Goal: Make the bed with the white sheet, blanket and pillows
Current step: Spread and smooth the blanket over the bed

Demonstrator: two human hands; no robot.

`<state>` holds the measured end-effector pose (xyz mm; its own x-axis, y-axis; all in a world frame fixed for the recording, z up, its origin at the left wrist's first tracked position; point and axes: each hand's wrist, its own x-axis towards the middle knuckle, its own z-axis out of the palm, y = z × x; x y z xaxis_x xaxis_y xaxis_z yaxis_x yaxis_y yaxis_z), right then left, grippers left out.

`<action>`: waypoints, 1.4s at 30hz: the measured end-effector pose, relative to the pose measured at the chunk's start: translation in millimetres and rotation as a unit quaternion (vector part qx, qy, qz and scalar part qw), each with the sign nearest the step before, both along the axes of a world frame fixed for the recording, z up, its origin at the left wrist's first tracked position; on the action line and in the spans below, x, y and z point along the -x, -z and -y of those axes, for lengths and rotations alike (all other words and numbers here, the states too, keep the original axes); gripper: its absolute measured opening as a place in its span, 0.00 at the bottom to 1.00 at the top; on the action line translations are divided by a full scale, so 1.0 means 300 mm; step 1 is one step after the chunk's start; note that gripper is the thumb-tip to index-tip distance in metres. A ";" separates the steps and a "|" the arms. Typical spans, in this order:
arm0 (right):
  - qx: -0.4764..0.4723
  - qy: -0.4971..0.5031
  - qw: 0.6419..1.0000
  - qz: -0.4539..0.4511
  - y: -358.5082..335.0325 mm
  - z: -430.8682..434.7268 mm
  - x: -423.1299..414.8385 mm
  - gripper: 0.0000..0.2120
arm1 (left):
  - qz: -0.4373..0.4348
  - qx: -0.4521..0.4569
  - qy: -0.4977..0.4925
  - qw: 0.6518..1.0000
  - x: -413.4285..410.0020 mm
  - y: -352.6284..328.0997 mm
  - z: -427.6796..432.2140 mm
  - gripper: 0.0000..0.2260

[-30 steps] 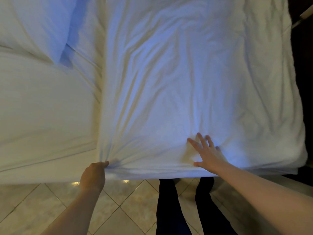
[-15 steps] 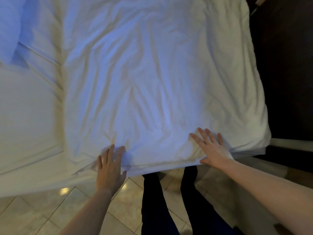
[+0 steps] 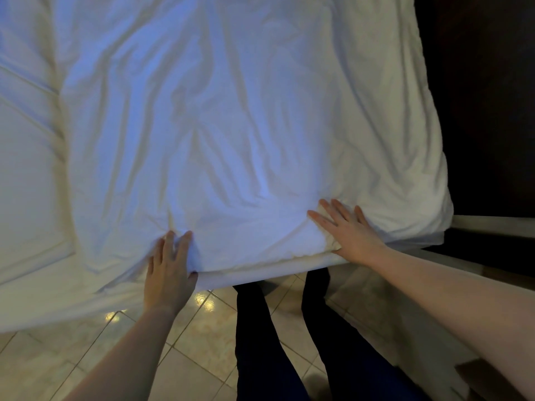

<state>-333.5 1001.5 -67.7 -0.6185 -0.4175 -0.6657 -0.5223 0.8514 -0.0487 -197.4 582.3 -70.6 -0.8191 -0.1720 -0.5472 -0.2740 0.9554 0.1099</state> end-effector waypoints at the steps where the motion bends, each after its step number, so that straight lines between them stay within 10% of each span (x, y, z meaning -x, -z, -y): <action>1: 0.006 0.000 1.000 0.006 0.000 -0.008 0.008 0.54 | 0.003 -0.004 -0.010 1.000 0.006 -0.002 0.001 0.44; 12: 0.128 0.124 0.984 0.020 -0.007 -0.023 0.111 0.37 | -0.006 -0.032 -0.069 0.997 0.104 -0.013 0.013 0.25; 19: 0.128 0.192 0.973 0.018 -0.008 0.011 0.201 0.26 | 0.009 0.045 0.014 0.999 0.105 0.002 -0.045 0.51; 24: 0.115 0.148 0.982 -0.032 -0.008 0.037 0.212 0.23 | 0.004 0.097 0.040 0.994 0.125 0.030 -0.044 0.41; 35: -0.006 0.053 0.994 -0.097 0.005 0.042 0.142 0.44 | -0.018 0.050 0.047 0.997 0.147 0.034 0.037 0.38; 42: 0.004 0.080 0.994 0.077 -0.065 -0.013 0.130 0.46 | 0.063 -0.015 0.102 0.993 0.120 -0.002 0.066 0.42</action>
<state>-372.5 1005.5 -48.3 -0.5685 -0.3277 -0.7546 -0.3659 0.9222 -0.1249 -233.6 562.7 -70.1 -0.7598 0.0086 -0.6501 -0.0889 0.9891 0.1170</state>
